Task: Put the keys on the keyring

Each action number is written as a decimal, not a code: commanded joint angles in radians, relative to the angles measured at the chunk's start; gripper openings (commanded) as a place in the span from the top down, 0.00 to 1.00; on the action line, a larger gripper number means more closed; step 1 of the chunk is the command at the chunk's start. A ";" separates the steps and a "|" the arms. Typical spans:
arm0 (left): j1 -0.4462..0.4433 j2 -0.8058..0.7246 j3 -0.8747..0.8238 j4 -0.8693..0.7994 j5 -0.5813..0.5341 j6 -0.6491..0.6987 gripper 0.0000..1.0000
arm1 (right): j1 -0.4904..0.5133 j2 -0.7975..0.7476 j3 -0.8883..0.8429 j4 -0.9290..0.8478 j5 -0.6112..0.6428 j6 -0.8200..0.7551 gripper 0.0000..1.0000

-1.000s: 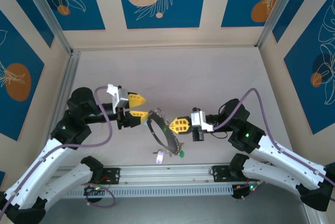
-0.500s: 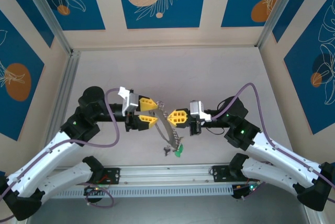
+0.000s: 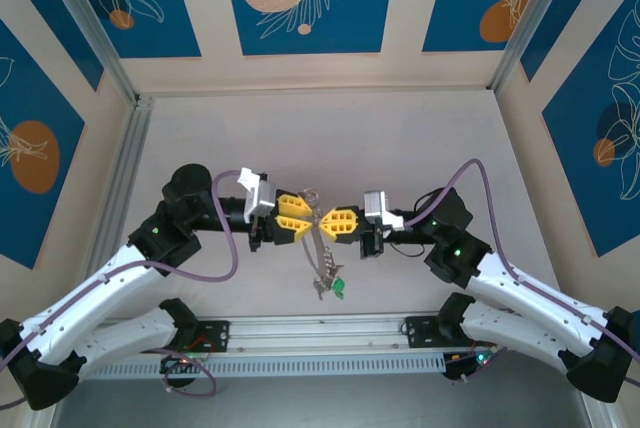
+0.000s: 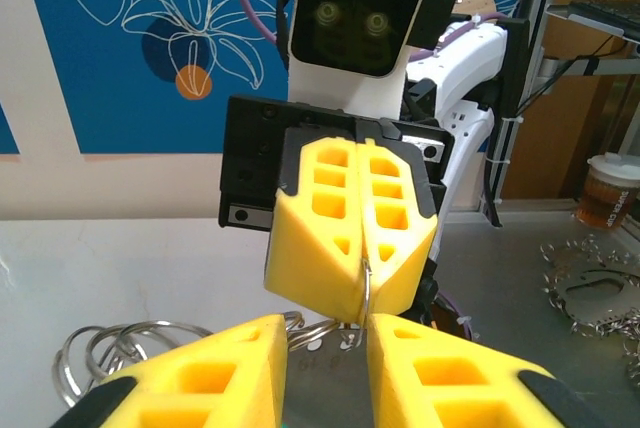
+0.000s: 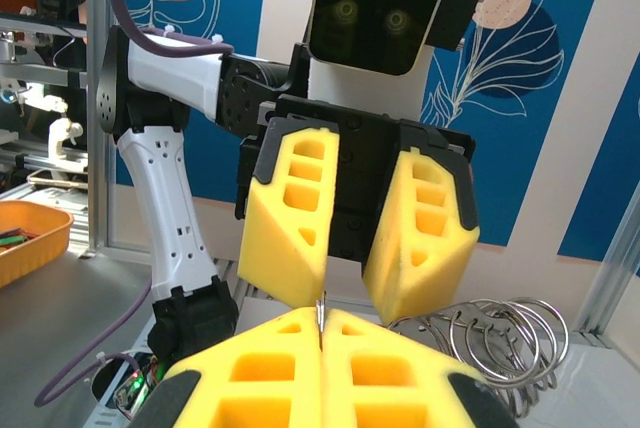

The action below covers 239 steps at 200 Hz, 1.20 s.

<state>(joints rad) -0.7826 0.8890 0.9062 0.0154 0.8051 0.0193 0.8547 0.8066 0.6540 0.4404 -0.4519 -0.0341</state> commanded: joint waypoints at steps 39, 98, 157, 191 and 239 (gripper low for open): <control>-0.037 0.009 0.009 -0.017 -0.012 0.046 0.73 | -0.004 -0.003 -0.007 0.095 0.033 0.030 1.00; -0.066 0.042 0.031 -0.069 -0.040 0.088 0.76 | -0.005 0.001 -0.014 0.115 0.042 0.032 1.00; -0.072 0.044 0.031 -0.057 -0.035 0.090 1.00 | -0.006 0.011 -0.023 0.141 0.084 0.036 1.00; -0.072 0.025 0.020 -0.060 -0.047 0.091 1.00 | -0.005 0.011 -0.010 0.073 0.139 0.021 1.00; -0.062 0.032 0.035 -0.151 -0.119 0.128 1.00 | -0.005 -0.058 -0.017 -0.072 0.194 -0.017 0.65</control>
<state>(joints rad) -0.8299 0.9154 0.9234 -0.0631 0.7074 0.1150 0.8463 0.8001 0.6258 0.4358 -0.3428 -0.0185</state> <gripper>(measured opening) 0.050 0.296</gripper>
